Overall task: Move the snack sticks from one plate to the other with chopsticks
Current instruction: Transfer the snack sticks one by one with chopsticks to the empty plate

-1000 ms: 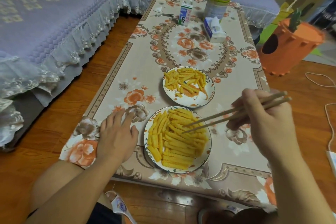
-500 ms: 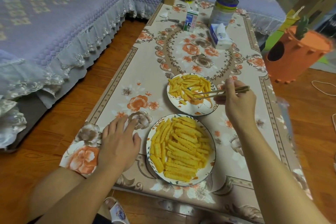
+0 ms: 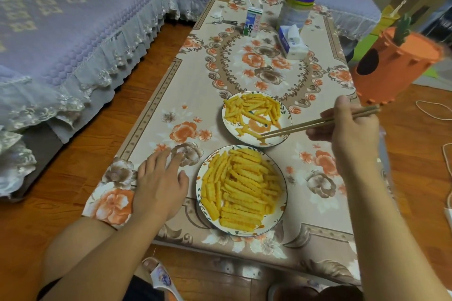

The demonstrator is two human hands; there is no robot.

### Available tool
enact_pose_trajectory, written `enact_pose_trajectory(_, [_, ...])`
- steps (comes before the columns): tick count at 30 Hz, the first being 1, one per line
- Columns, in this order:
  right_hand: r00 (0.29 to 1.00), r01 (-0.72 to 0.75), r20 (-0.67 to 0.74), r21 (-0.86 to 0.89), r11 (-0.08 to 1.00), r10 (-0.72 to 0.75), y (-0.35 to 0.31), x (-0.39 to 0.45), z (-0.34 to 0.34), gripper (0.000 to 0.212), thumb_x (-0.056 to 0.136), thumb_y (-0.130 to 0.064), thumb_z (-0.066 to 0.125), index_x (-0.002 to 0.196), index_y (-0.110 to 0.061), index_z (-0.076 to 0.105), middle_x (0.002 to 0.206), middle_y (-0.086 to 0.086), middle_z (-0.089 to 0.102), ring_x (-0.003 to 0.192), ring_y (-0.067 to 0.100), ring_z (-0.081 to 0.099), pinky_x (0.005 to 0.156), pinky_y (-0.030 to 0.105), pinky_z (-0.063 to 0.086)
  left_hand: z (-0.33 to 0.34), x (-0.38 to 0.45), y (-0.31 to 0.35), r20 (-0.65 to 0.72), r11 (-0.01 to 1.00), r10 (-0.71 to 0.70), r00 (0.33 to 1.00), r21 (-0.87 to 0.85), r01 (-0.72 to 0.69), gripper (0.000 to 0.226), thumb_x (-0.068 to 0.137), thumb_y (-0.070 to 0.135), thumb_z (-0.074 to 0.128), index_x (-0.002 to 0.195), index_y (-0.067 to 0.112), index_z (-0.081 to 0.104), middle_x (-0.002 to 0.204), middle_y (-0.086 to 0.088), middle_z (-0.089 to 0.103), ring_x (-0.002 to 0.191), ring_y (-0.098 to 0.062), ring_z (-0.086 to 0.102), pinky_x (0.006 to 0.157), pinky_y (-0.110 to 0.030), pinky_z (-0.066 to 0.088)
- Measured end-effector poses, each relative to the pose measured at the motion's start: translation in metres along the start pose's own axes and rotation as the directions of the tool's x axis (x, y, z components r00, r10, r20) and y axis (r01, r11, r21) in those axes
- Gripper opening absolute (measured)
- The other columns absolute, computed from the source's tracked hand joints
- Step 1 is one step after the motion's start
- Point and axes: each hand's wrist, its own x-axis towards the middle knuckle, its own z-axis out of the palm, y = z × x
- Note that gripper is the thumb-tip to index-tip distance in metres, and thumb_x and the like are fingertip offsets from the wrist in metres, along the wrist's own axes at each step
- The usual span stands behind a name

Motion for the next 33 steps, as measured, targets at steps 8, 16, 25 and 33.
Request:
enact_pose_trajectory(8, [0.952, -0.116, 0.275, -0.085, 0.99, 0.135, -0.013, -0.079, -0.019, 0.046, 0.106, -0.029, 0.049, 0.08, 0.007, 0.061, 0.059, 0.028, 0.063, 0.048, 0.036, 0.067, 0.046, 0.04, 0.059, 0.001, -0.001, 0.0, -0.017, 1.0, 0.0, 1.0, -0.006, 0.0, 0.051, 0.1, 0.039, 0.043, 0.149, 0.023, 0.045, 0.156, -0.006, 0.04, 0.145, -0.025, 0.028, 0.118, -0.047, 0.028])
enact_pose_trajectory(16, [0.977, -0.061, 0.199, -0.077, 0.995, 0.075, -0.026, -0.078, -0.034, 0.037, 0.105, -0.02, 0.052, 0.083, 0.008, 0.063, 0.06, 0.023, 0.066, 0.048, 0.032, 0.068, 0.047, 0.035, 0.059, 0.001, -0.001, 0.0, -0.016, 1.0, 0.0, 1.0, 0.006, 0.0, 0.052, 0.1, 0.04, 0.041, 0.15, 0.024, 0.043, 0.157, -0.006, 0.039, 0.145, -0.025, 0.028, 0.118, -0.047, 0.028])
enact_pose_trajectory(25, [0.997, 0.048, 0.066, -0.157, 0.986, -0.038, 0.011, -0.001, 0.008, 0.031, 0.107, -0.031, 0.051, 0.094, -0.01, 0.071, 0.082, 0.015, 0.074, 0.067, 0.028, 0.076, 0.069, 0.044, 0.065, 0.001, 0.0, -0.001, -0.025, 1.0, 0.015, 1.0, 0.024, -0.014, 0.058, 0.096, 0.044, 0.032, 0.147, 0.022, 0.048, 0.153, -0.008, 0.044, 0.142, -0.027, 0.033, 0.114, -0.048, 0.032])
enact_pose_trajectory(33, [0.998, 0.067, 0.018, -0.163, 0.984, -0.065, 0.036, 0.027, 0.046, 0.028, 0.106, -0.028, 0.055, 0.092, -0.011, 0.072, 0.076, 0.014, 0.074, 0.061, 0.02, 0.074, 0.069, 0.041, 0.064, 0.002, 0.002, -0.001, -0.007, 1.0, 0.006, 1.0, 0.023, -0.006, 0.059, 0.096, 0.045, 0.031, 0.148, 0.023, 0.047, 0.154, -0.007, 0.043, 0.143, -0.026, 0.033, 0.115, -0.048, 0.032])
